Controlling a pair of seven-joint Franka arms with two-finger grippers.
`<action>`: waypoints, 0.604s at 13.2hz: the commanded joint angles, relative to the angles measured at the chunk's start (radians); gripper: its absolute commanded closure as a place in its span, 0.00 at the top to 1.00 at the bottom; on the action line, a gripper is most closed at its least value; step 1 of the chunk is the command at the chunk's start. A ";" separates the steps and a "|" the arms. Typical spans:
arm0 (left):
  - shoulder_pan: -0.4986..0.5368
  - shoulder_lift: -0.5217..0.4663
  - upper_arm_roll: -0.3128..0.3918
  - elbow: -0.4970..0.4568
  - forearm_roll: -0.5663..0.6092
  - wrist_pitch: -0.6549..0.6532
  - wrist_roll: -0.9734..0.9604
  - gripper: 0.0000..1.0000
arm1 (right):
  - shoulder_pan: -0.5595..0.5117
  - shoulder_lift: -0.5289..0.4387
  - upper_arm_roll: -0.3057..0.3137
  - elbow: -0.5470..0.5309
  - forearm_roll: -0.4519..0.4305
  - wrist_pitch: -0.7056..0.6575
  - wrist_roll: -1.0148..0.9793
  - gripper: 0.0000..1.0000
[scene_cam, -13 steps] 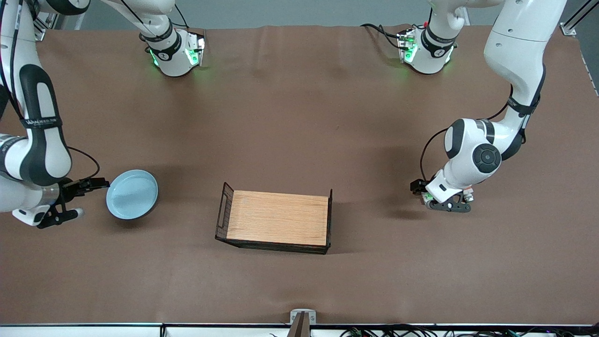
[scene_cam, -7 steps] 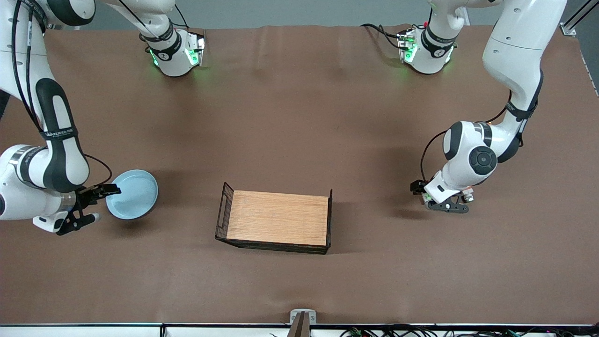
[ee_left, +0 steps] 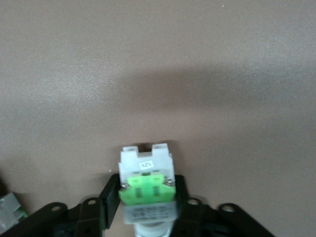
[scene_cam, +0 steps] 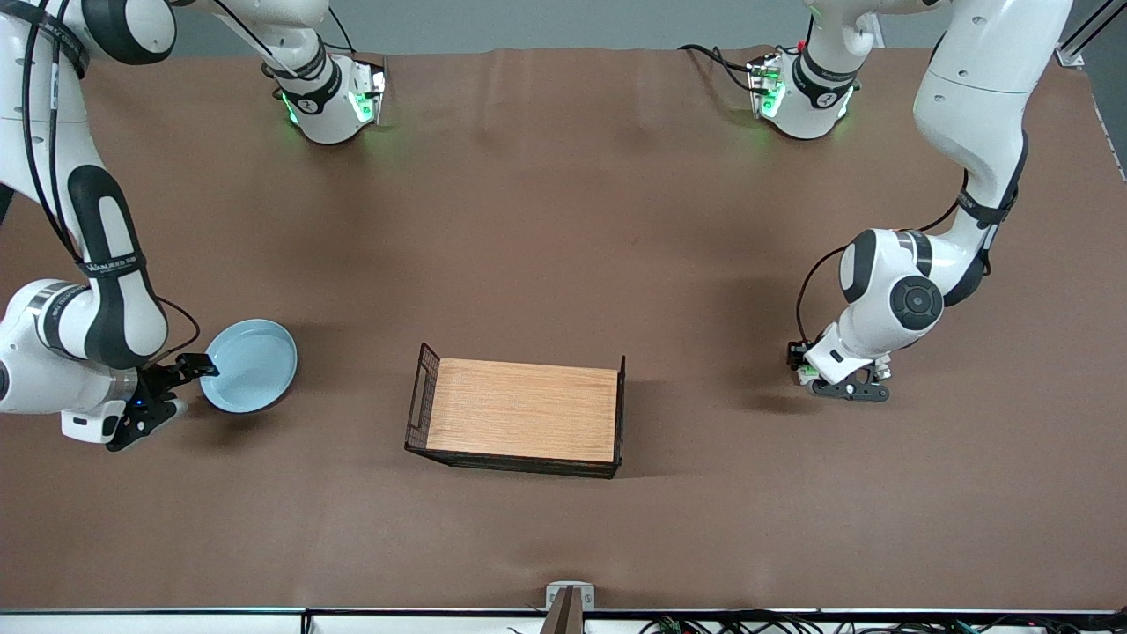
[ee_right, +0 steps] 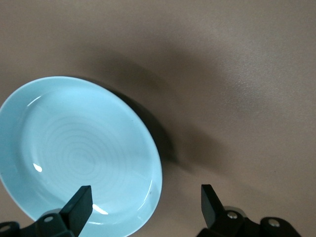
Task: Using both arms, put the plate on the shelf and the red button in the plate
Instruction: 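Grasp the plate rim with the right gripper while the left gripper grasps the switch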
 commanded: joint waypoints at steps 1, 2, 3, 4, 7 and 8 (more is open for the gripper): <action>-0.001 -0.005 -0.005 -0.007 0.021 0.006 -0.048 0.02 | -0.028 0.030 0.012 0.015 0.009 0.009 -0.020 0.92; -0.002 -0.005 -0.005 -0.004 0.022 0.006 -0.062 0.00 | -0.031 0.035 0.012 0.015 0.011 0.011 -0.021 0.89; -0.005 -0.008 -0.006 0.000 0.021 0.005 -0.069 0.00 | -0.031 0.040 0.012 0.015 0.011 0.011 -0.021 0.87; -0.007 -0.011 -0.008 0.005 0.022 0.005 -0.080 0.00 | -0.031 0.040 0.012 0.015 0.011 0.009 -0.021 0.85; -0.009 -0.014 -0.020 0.016 0.021 0.005 -0.105 0.00 | -0.033 0.040 0.012 0.003 0.012 0.007 -0.017 0.68; -0.007 -0.021 -0.022 0.020 0.021 0.005 -0.117 0.00 | -0.033 0.040 0.012 0.003 0.012 0.007 -0.017 0.62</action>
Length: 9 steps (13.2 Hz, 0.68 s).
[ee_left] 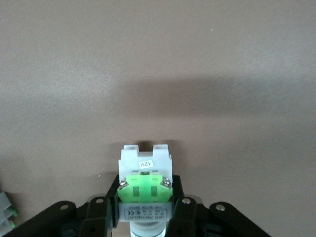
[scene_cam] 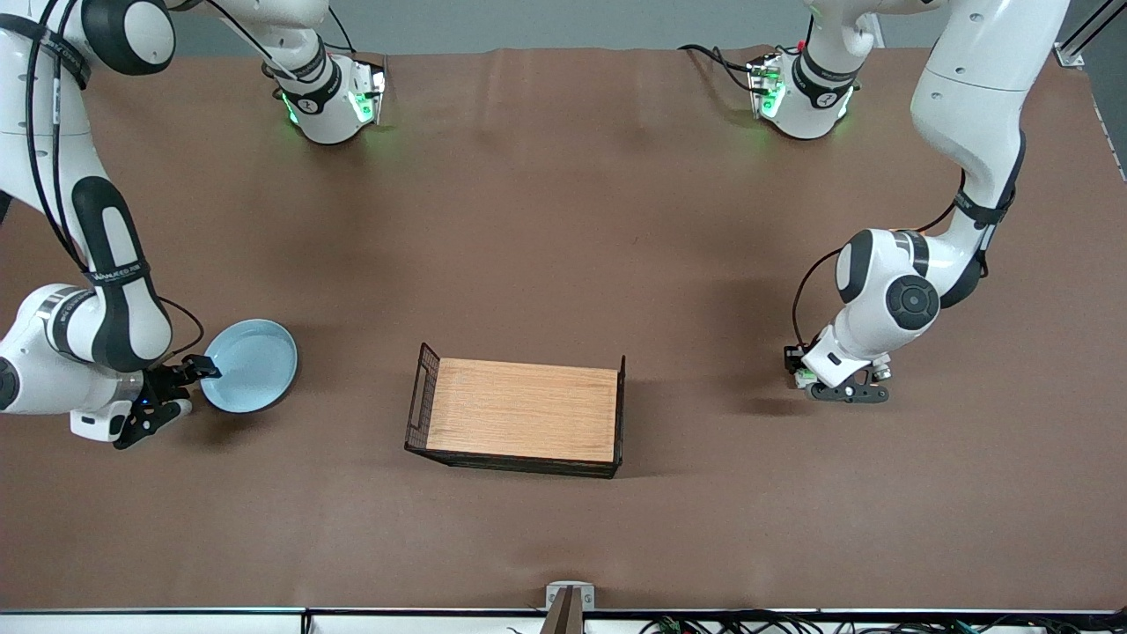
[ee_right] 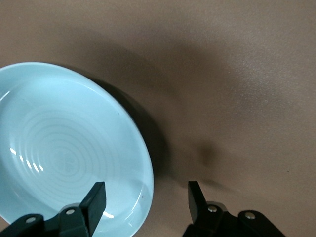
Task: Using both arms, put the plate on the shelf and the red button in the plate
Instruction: 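Grasp the plate rim with the right gripper while the left gripper grasps the switch, then lift the plate with the right gripper and carry it over the tray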
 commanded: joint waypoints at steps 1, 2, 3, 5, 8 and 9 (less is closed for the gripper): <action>0.001 -0.023 -0.008 0.002 0.021 0.004 -0.050 0.00 | -0.020 0.006 0.013 0.005 0.011 -0.002 -0.016 0.55; 0.001 -0.026 -0.008 0.008 0.021 0.002 -0.058 0.00 | -0.022 0.006 0.014 0.002 0.013 -0.003 -0.016 0.51; 0.001 -0.029 -0.009 0.010 0.021 -0.002 -0.064 0.00 | -0.022 0.007 0.013 0.001 0.013 -0.002 -0.016 0.51; 0.001 -0.046 -0.011 0.010 0.007 -0.014 -0.066 0.00 | -0.023 0.013 0.013 0.001 0.013 -0.002 -0.016 0.49; 0.004 -0.077 -0.029 0.033 -0.007 -0.077 -0.171 0.00 | -0.031 0.024 0.014 0.001 0.013 0.000 -0.018 0.49; 0.004 -0.078 -0.034 0.059 -0.008 -0.117 -0.200 0.00 | -0.032 0.024 0.014 0.001 0.013 0.000 -0.018 0.42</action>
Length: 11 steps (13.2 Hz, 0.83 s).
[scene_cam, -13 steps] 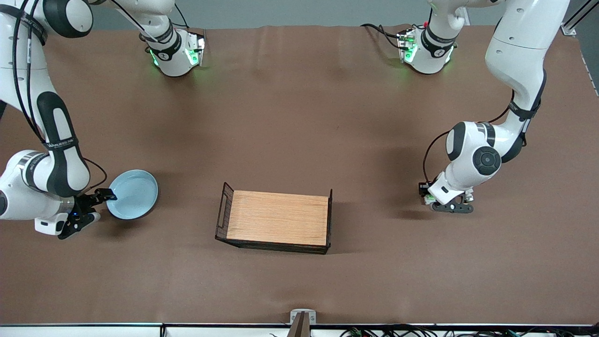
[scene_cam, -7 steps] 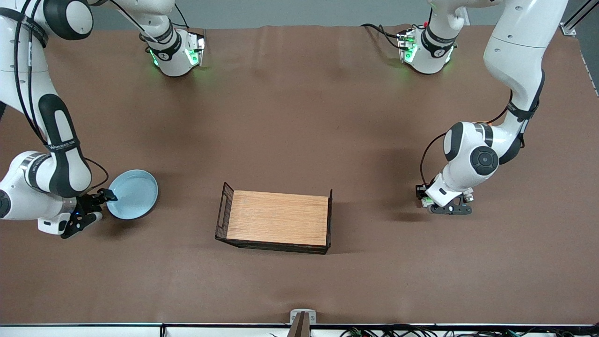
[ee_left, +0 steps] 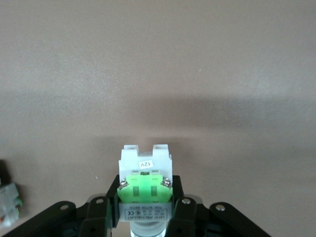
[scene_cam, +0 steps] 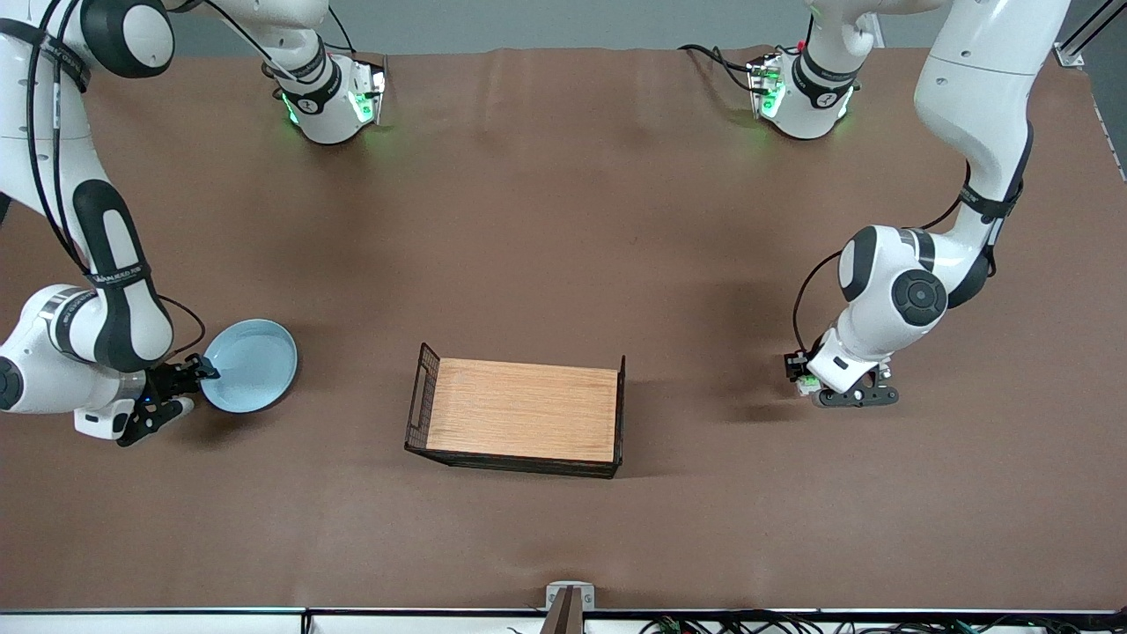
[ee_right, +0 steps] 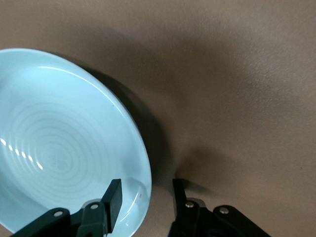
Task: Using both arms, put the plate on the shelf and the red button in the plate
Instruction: 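Lift the plate with the right gripper and carry it over the tray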
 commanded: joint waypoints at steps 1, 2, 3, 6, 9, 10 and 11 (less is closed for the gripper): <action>0.002 -0.032 -0.031 0.056 -0.008 -0.110 -0.084 0.00 | -0.021 0.007 0.014 0.006 0.017 -0.003 -0.016 0.34; 0.002 -0.032 -0.045 0.090 -0.009 -0.150 -0.127 0.00 | -0.021 0.005 0.014 0.008 0.030 -0.011 -0.015 0.26; 0.002 -0.032 -0.058 0.125 -0.011 -0.195 -0.196 0.00 | -0.020 0.002 0.014 0.009 0.033 -0.014 -0.013 0.22; 0.000 -0.032 -0.085 0.231 -0.012 -0.316 -0.357 0.00 | -0.018 -0.002 0.019 0.028 0.037 -0.080 -0.002 0.05; 0.000 -0.032 -0.099 0.323 -0.048 -0.394 -0.613 0.00 | -0.017 -0.010 0.022 0.066 0.045 -0.151 0.002 0.03; -0.003 -0.032 -0.102 0.351 -0.054 -0.417 -0.720 0.00 | -0.017 -0.012 0.019 0.090 0.091 -0.210 0.010 0.03; -0.001 -0.032 -0.116 0.383 -0.052 -0.442 -0.804 0.00 | -0.018 -0.013 0.018 0.107 0.137 -0.272 0.025 0.03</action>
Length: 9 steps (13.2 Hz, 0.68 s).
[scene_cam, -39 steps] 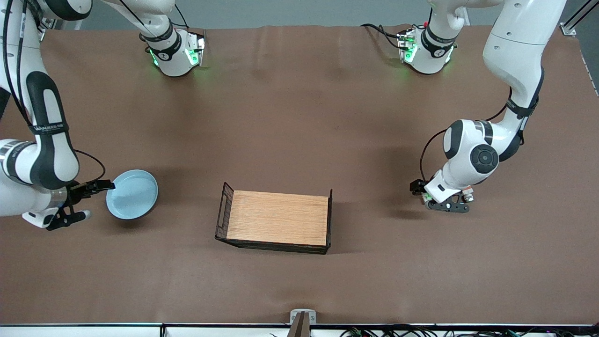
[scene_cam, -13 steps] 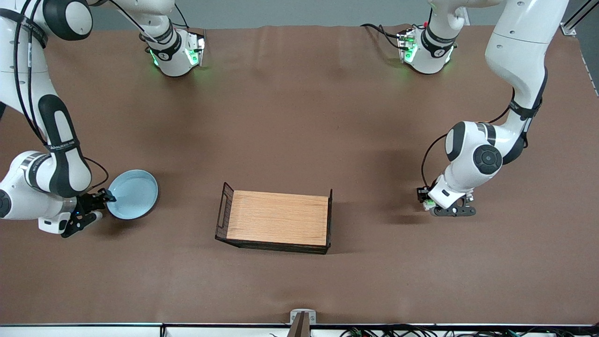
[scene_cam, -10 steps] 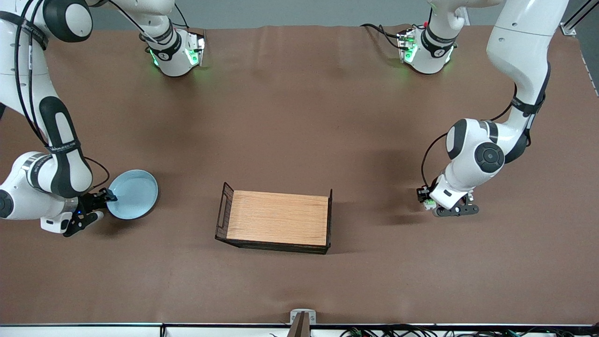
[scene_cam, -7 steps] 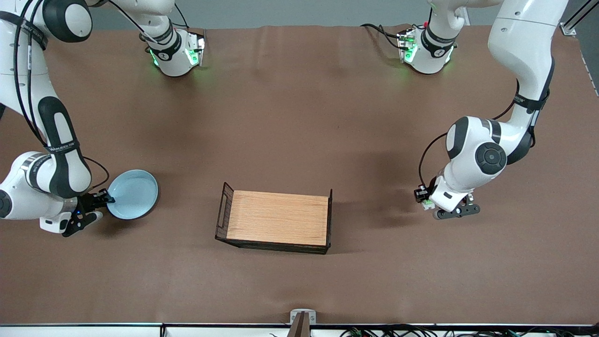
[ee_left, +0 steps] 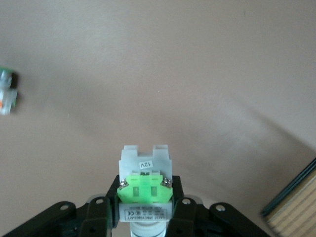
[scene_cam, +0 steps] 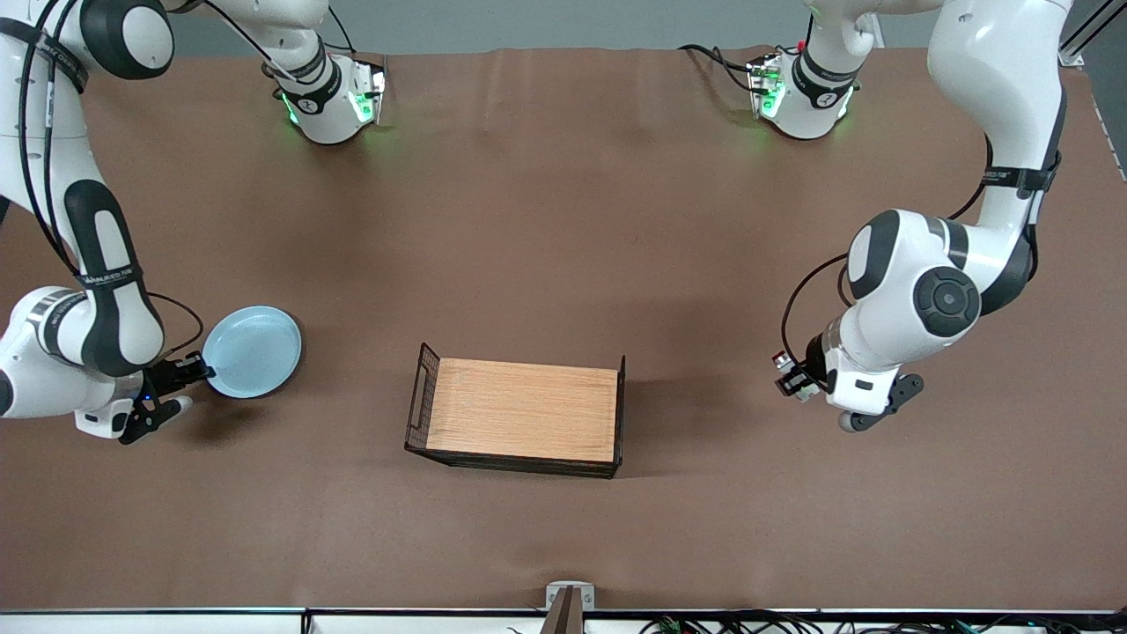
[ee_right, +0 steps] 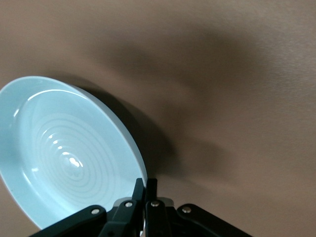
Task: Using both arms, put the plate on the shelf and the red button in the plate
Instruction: 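Lift the plate with the right gripper and carry it over the tray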
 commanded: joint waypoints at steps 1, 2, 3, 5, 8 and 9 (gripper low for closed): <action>-0.002 -0.002 -0.028 0.085 -0.016 -0.076 -0.200 0.00 | -0.015 -0.012 0.010 0.051 0.079 -0.147 0.035 0.03; -0.002 -0.003 -0.034 0.105 -0.016 -0.090 -0.248 0.00 | -0.015 -0.015 0.010 0.054 0.082 -0.173 0.064 0.03; -0.002 -0.013 -0.036 0.128 -0.017 -0.109 -0.311 0.00 | -0.017 -0.026 0.012 0.054 0.085 -0.184 0.099 0.03; -0.002 -0.023 -0.039 0.168 -0.017 -0.163 -0.354 0.00 | -0.014 -0.057 0.013 0.054 0.125 -0.259 0.164 0.03; -0.001 -0.036 -0.040 0.248 -0.017 -0.255 -0.420 0.00 | -0.003 -0.123 0.018 0.054 0.142 -0.371 0.337 0.04; -0.002 -0.036 -0.040 0.270 -0.019 -0.278 -0.445 0.00 | 0.003 -0.152 0.018 0.054 0.160 -0.409 0.380 0.04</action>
